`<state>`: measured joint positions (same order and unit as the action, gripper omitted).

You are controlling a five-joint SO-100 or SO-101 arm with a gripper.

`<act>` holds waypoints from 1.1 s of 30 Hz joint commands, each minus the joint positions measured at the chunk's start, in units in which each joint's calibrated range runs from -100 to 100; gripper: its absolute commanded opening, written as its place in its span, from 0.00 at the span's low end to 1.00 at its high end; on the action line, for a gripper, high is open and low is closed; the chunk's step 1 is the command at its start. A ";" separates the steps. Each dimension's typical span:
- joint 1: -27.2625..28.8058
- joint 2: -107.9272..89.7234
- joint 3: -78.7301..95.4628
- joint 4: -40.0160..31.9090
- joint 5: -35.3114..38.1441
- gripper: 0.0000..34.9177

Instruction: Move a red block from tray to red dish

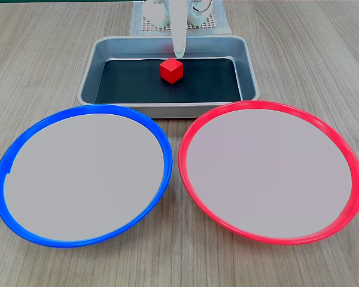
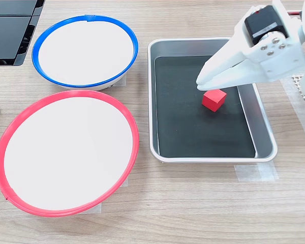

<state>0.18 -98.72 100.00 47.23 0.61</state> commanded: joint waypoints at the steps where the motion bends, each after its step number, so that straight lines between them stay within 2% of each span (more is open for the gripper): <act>1: 0.34 -0.34 0.00 0.11 -0.20 0.01; 33: -0.04 -0.34 0.00 0.11 0.05 0.01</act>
<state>0.18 -98.72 100.00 47.23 0.61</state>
